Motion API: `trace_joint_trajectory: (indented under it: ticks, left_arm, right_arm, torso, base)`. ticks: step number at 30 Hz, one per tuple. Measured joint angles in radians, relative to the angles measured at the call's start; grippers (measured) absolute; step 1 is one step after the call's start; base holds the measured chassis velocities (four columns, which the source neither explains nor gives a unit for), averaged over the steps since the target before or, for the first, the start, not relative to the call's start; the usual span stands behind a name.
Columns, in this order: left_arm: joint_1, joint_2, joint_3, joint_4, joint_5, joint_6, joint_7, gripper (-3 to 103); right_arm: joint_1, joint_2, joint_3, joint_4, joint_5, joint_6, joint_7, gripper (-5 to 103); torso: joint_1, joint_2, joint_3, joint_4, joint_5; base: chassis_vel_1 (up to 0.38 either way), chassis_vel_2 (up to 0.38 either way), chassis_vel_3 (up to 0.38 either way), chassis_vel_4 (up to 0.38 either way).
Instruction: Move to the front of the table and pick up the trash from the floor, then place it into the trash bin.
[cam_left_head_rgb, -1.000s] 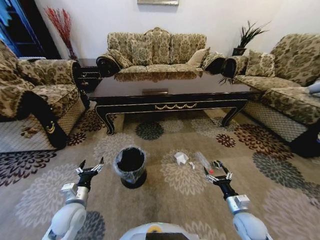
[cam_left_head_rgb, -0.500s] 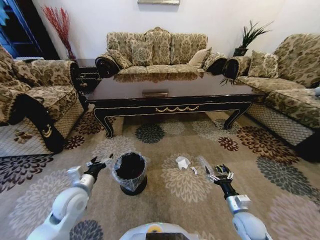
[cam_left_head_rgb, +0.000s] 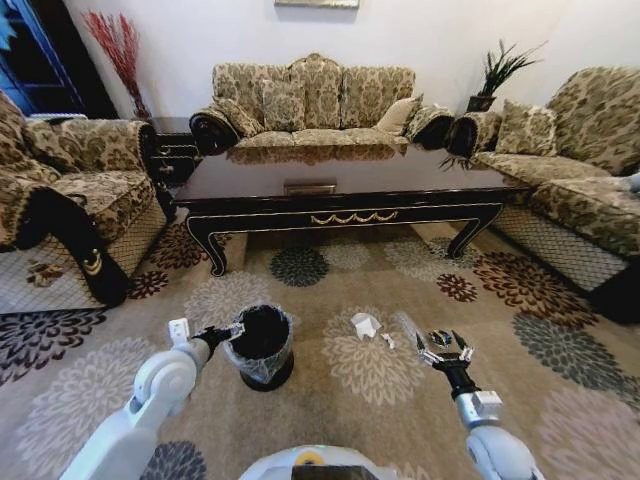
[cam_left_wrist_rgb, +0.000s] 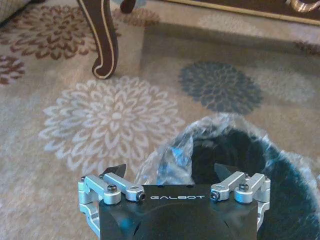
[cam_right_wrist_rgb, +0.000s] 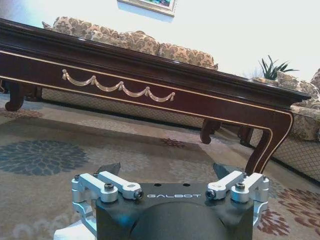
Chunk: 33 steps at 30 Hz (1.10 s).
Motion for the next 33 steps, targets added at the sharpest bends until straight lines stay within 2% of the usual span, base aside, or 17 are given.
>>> trace_joint_trajectory:
  ticks: [9,10,18,20,22,26,28,32,33]
  left_arm:
    - [-0.040,-0.004,0.051,0.065,-0.027,0.005,-0.029,97]
    - [-0.043,-0.005,0.059,0.079,-0.028,0.005,-0.031,93]
    - [-0.053,-0.002,0.085,0.123,-0.019,0.002,-0.001,90]
    - [-0.065,-0.007,0.094,0.148,-0.033,0.001,-0.007,80]
    - [-0.068,-0.009,0.095,0.154,-0.037,0.001,-0.009,80]
    - [-0.069,-0.008,0.098,0.169,-0.067,-0.001,-0.007,58]
    - [-0.070,-0.009,0.098,0.172,-0.073,-0.001,-0.005,58]
    - [-0.070,-0.019,0.098,0.177,-0.078,-0.002,-0.013,36]
    - [-0.070,-0.019,0.098,0.177,-0.078,-0.002,-0.013,36]
  right_arm:
    - [0.013,-0.012,-0.002,-0.003,0.021,-0.013,0.014,100]
    - [0.014,-0.013,-0.002,-0.003,0.022,-0.014,0.015,100]
    - [0.022,-0.026,-0.002,-0.018,0.035,-0.014,0.015,100]
    - [0.030,-0.030,-0.007,-0.028,0.055,-0.015,0.011,100]
    - [0.031,-0.031,-0.007,-0.031,0.059,-0.015,0.010,100]
    - [0.032,-0.034,-0.008,-0.043,0.068,-0.012,0.006,100]
    - [0.032,-0.035,-0.007,-0.047,0.070,-0.011,0.006,100]
    - [0.033,-0.035,-0.007,-0.057,0.072,-0.010,0.006,100]
    - [0.033,-0.035,-0.007,-0.057,0.072,-0.010,0.006,100]
  torso:
    - [0.000,0.000,0.000,-0.0001,-0.0001]
    - [0.000,0.000,0.000,-0.0001,-0.0001]
    - [0.000,0.000,0.000,-0.0001,-0.0001]
    - [0.000,0.000,0.000,0.0000,0.0000]
    - [0.000,0.000,0.000,0.0000,-0.0001]
    - [0.000,0.000,0.000,-0.0001,0.0000]
    - [0.000,0.000,0.000,-0.0001,0.0000]
    - [0.000,0.000,0.000,0.0000,0.0001]
    - [0.000,0.000,0.000,0.0000,0.0001]
  base:
    - [0.000,0.000,0.000,0.000]
    - [0.000,0.000,0.000,0.000]
    - [0.000,0.000,0.000,0.000]
    - [0.000,0.000,0.000,0.000]
    - [0.000,0.000,0.000,0.000]
    - [0.000,0.000,0.000,0.000]
    - [0.000,0.000,0.000,0.000]
    - [0.000,0.000,0.000,0.000]
    - [0.000,0.000,0.000,0.000]
